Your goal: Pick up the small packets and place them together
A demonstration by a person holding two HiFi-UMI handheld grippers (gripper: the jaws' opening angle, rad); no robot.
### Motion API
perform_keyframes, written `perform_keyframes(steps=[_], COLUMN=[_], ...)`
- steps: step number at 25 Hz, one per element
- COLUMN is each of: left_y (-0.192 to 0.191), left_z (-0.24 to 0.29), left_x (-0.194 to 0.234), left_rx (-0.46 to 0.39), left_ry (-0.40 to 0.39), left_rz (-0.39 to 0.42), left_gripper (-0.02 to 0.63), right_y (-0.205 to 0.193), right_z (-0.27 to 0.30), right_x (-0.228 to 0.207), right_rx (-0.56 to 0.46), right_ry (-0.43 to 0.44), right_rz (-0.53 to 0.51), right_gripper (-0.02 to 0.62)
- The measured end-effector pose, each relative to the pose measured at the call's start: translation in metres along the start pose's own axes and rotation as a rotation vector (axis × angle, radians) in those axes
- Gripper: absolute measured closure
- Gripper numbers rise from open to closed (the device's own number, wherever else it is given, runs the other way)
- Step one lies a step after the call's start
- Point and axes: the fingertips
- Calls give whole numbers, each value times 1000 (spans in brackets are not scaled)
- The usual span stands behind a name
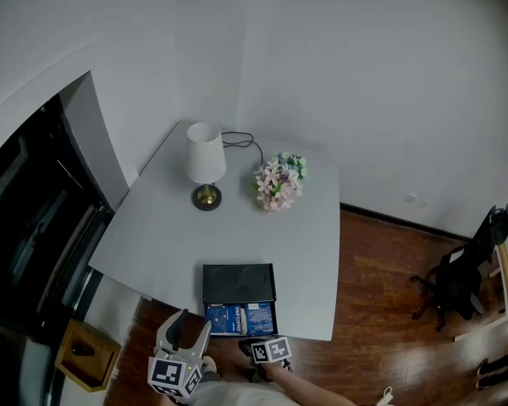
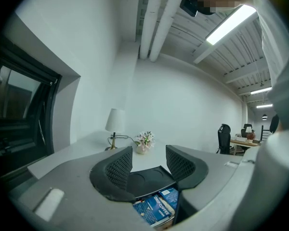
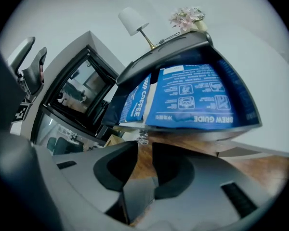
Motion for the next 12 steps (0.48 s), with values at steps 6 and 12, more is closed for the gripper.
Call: perform_keyframes(steps=[6,12], left_y=[0,4], left_z=[7,18], left_x=[-1,0], left_rx=[-5,-14], left_ry=[-8,-11], left_rz=[-2,4], left_gripper=[379,379], right_y=[-5,23], right_z=[-27,-93], right_x=[3,27], right_rx=[-7,-199], right_ry=[82,155], right_rz=[-28,-168], right_gripper=[485,483])
Point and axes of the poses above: the fingertips, and each gripper's own axes: z forward along the fingers, x to its left, y out of its top, and after that the axes turned 15 degrees about z, right-handed
